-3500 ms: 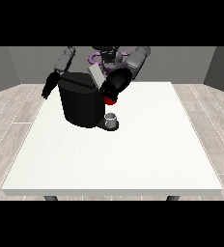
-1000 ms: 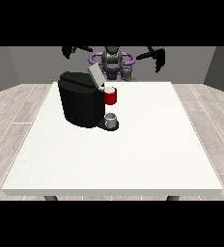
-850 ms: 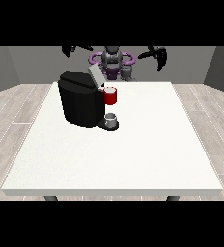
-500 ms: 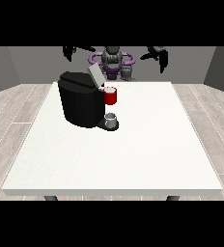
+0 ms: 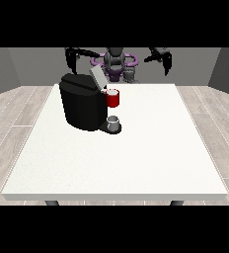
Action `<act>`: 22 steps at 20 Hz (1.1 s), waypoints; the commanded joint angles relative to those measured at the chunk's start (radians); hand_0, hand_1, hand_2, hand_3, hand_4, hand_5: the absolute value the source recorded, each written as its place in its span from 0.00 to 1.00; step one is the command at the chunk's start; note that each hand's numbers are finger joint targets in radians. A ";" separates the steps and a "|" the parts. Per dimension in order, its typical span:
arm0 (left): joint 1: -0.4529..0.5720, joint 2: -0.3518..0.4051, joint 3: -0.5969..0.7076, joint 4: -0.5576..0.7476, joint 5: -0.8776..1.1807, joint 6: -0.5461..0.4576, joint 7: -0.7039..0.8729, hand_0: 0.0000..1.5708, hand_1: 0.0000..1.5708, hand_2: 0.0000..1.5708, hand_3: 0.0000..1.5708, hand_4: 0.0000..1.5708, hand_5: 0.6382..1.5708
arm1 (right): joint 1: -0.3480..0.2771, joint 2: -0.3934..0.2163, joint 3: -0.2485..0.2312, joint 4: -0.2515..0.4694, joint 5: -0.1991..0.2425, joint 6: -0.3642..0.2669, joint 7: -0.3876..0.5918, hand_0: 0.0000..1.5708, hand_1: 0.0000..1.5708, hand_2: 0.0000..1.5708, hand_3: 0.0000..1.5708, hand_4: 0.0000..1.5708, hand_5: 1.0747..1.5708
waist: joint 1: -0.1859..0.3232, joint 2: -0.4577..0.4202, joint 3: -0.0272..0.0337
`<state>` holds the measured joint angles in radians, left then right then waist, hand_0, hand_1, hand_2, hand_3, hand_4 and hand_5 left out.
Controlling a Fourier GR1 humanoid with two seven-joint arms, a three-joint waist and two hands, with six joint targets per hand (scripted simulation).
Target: Insert the coffee pod into the coffee machine and close the lid
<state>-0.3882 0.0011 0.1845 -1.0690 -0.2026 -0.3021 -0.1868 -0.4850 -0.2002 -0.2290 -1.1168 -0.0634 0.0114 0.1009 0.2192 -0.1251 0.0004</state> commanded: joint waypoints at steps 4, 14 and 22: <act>0.073 0.023 -0.029 -0.181 0.036 0.011 0.047 0.00 0.00 0.00 0.00 0.23 1.00 | -0.076 -0.011 0.020 0.069 -0.001 0.021 -0.018 0.00 0.00 0.00 0.00 0.00 1.00 | -0.023 0.079 -0.0002; 0.116 0.007 -0.068 -0.356 0.069 0.049 0.153 0.00 0.00 0.00 0.00 0.24 1.00 | -0.149 0.017 0.067 0.149 0.035 0.019 -0.087 0.00 0.00 0.00 0.00 0.00 1.00 | -0.025 0.142 -0.0001; 0.158 0.097 -0.013 -0.364 0.092 0.038 0.098 0.00 0.00 0.00 0.00 0.19 1.00 | -0.198 0.020 0.100 0.139 0.046 0.046 -0.085 0.00 0.00 0.00 0.00 0.10 1.00 | -0.050 0.172 -0.0002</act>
<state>-0.2549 0.0862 0.1815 -1.3851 -0.1069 -0.2700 -0.1009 -0.6876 -0.1646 -0.1282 -1.0140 -0.0225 0.0297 0.0691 0.1524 0.0227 -0.0011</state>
